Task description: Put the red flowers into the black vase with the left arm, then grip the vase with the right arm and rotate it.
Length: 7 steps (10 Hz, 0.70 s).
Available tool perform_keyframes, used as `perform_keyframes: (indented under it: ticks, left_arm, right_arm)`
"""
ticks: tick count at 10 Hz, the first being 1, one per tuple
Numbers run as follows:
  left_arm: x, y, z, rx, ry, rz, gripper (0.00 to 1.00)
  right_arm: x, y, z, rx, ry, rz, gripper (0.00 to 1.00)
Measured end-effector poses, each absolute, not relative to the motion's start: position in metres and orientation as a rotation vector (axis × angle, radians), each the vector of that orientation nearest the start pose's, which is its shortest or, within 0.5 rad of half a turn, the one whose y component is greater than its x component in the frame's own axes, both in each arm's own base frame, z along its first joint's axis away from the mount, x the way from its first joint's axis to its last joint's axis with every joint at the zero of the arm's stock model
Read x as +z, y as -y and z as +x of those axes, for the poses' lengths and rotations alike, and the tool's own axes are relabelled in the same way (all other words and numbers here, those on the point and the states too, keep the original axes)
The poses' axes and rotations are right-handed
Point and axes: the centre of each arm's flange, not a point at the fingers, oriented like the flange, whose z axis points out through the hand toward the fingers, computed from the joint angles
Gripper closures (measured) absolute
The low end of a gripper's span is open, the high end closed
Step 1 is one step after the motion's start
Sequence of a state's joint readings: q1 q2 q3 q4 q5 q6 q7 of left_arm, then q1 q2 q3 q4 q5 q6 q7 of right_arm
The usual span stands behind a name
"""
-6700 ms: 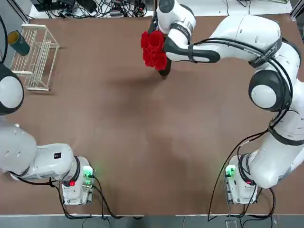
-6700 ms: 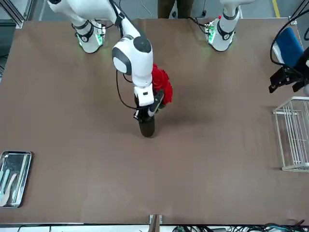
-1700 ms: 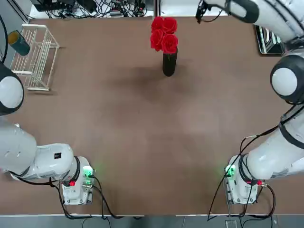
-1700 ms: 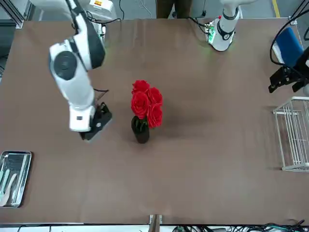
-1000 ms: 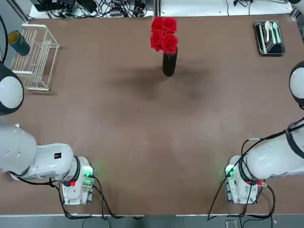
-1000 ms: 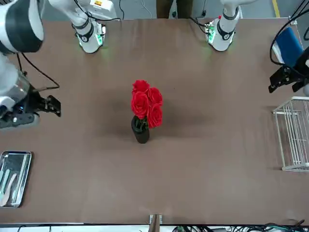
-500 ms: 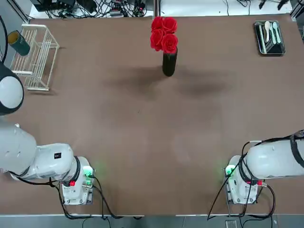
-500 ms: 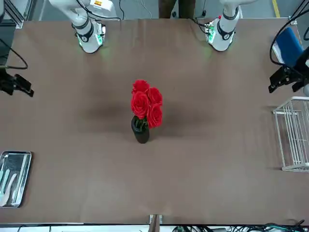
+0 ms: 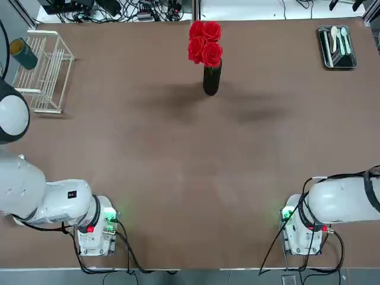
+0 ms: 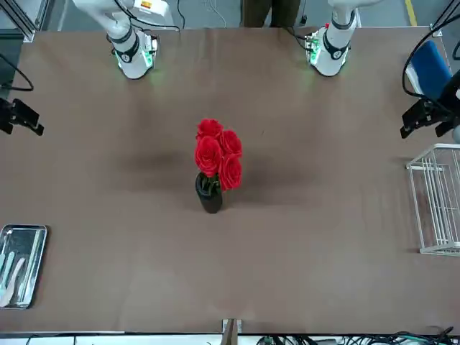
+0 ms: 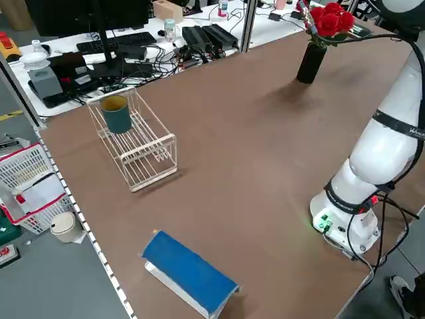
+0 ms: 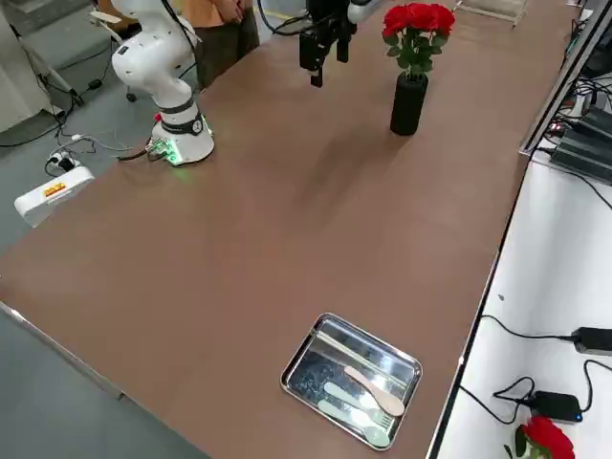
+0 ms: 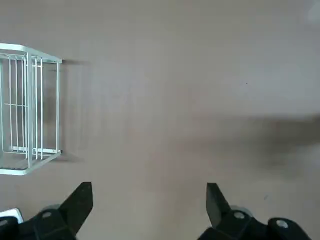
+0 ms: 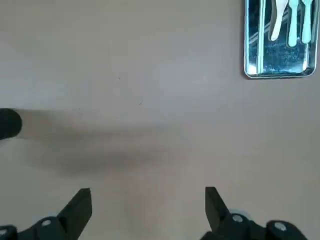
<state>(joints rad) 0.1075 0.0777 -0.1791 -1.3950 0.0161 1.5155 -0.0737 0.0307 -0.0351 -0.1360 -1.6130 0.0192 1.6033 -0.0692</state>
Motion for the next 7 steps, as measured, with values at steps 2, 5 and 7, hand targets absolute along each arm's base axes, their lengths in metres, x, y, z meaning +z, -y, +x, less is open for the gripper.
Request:
perform_keyframes:
  ticks: [2, 5, 7]
  left_arm:
    - [0.659, 0.034, 0.572, -0.069, 0.007, -3.142, 0.00]
    - [0.659, 0.035, 0.572, -0.069, 0.006, -3.142, 0.00]
    - [0.659, 0.034, 0.572, -0.069, 0.006, -3.142, 0.00]
  right_arm:
    - [0.627, 0.041, 0.546, -0.053, 0.014, -3.121, 0.00]
    - [0.627, 0.032, 0.547, -0.054, 0.043, -3.121, 0.00]
    - [0.627, 0.032, 0.547, -0.054, 0.044, -3.121, 0.00]
